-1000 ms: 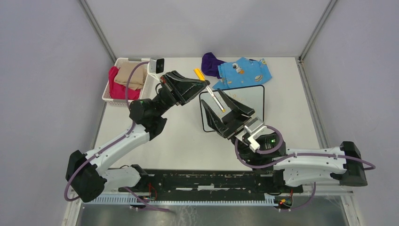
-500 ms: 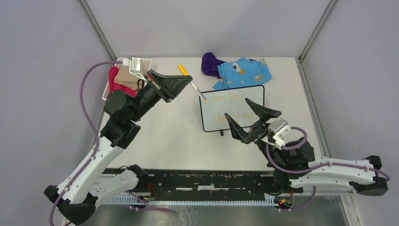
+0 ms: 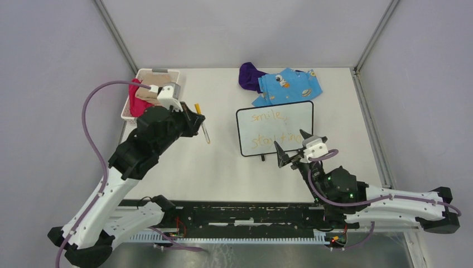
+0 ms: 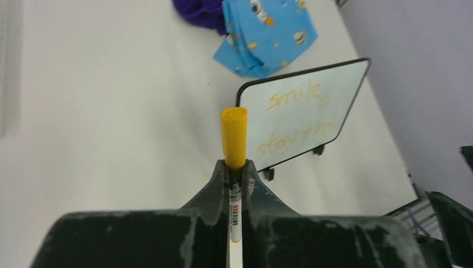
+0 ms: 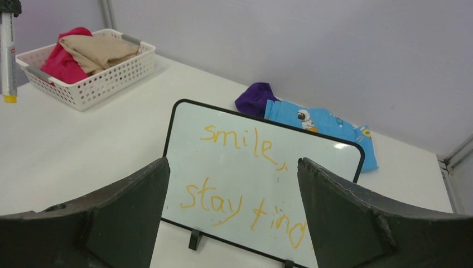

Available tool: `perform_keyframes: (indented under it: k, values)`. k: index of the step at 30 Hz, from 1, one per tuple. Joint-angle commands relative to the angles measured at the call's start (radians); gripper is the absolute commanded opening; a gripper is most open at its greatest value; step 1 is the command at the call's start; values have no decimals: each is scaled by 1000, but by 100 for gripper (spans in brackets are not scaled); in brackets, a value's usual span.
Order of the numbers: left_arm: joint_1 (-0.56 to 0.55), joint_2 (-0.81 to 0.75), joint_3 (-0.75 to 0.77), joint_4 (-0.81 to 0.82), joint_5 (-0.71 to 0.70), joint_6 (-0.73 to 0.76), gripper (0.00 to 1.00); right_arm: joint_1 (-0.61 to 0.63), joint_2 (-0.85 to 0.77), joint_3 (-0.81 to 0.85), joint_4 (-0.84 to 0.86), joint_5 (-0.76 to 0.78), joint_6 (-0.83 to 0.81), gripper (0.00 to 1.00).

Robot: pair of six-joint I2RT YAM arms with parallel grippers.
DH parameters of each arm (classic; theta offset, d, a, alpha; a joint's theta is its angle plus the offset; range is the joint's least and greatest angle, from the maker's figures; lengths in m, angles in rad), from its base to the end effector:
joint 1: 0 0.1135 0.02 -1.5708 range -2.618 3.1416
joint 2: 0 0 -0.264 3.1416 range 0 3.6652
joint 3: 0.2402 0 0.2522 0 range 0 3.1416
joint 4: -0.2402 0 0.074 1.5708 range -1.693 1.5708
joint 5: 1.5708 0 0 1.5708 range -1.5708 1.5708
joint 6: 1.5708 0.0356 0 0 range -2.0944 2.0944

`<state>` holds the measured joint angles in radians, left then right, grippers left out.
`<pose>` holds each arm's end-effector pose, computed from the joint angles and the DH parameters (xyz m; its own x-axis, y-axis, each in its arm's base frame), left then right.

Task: Write a sentence on the whiteboard
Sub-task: Place the whiteboard marker at the center of the board.

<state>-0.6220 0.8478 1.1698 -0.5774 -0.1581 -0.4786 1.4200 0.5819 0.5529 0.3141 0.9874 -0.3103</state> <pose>0.1368 -0.0912 0.4183 -0.3902 -0.2798 -0.8772 0.3063 0.8590 -0.4103 0.0498 0.1299 0.3378 0.1698 -0.0023 -0.9855 -0.3911 0.9177 -0.0695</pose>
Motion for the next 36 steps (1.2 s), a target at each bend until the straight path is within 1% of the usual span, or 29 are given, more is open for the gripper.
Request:
perform_keyframes:
  k: [1, 3, 5, 7, 10, 14, 19, 25, 30, 36]
  values:
    - [3, 59, 14, -132, -65, 66, 2, 2, 31, 78, -180, 37, 147, 91]
    - [3, 98, -3, -142, -68, 67, 2, 3, 66, 117, -275, -103, 190, 94]
    - [4, 148, -15, -148, -68, 76, 2, 4, 106, 154, -356, -137, 248, 96]
    - [4, 211, -14, -167, -65, 92, 2, 3, 120, 155, -380, -114, 279, 96]
    - [4, 326, 9, -202, -53, 123, 2, 3, 99, 122, -360, -73, 300, 98]
    - [6, 482, 28, -204, -118, 158, 2, 3, 61, 71, -326, -79, 263, 98]
    - [41, 654, 49, -179, -141, 196, 2, 3, 73, 69, -378, -33, 282, 98]
    - [102, 765, 39, -103, -75, 195, 2, 2, 51, 37, -396, -41, 290, 98]
    - [140, 844, -5, -32, 20, 162, 2, 3, 58, 24, -390, -46, 290, 98]
    - [158, 880, -37, 19, 43, 135, 2, 3, 54, 15, -357, -37, 262, 98]
